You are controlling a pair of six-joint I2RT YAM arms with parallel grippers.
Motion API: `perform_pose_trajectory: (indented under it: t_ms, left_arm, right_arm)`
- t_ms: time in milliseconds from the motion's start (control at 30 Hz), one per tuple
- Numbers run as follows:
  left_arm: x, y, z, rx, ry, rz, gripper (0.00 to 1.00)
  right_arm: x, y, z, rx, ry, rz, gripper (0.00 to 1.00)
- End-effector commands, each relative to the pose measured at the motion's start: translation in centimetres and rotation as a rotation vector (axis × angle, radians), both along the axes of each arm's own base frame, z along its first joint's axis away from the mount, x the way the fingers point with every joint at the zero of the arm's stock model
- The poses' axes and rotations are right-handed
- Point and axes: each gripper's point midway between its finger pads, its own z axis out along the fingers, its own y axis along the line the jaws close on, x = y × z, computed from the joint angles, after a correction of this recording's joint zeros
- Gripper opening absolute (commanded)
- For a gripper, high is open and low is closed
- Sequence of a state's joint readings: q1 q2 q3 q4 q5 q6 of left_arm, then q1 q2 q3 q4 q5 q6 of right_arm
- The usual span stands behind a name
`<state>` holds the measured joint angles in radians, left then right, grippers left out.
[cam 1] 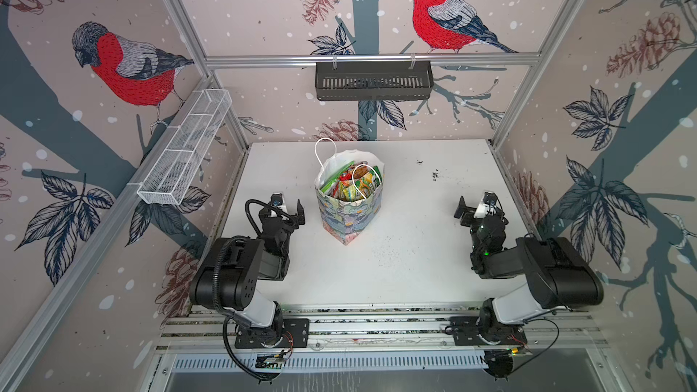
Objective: Take the snacks out of the paper bag
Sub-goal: Pick up the paper bag at the center of the table.
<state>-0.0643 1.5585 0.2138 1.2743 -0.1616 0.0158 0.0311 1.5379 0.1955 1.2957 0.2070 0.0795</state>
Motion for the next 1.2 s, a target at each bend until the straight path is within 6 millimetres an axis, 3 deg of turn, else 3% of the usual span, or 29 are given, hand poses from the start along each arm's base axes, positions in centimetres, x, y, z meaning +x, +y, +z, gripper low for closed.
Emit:
perform_pose_trajectory:
  t_ms: [0, 1167]
  left_arm:
    - [0.28, 0.08, 1.81, 0.006, -0.072, 0.001, 0.98]
    - [0.51, 0.18, 1.62, -0.003, -0.061, 0.003, 0.97]
  right_arm:
    - [0.17, 0.15, 1.00, -0.001, -0.039, 0.008, 1.00]
    - [0.21, 0.14, 0.93, -0.001, -0.037, 0.009, 1.00]
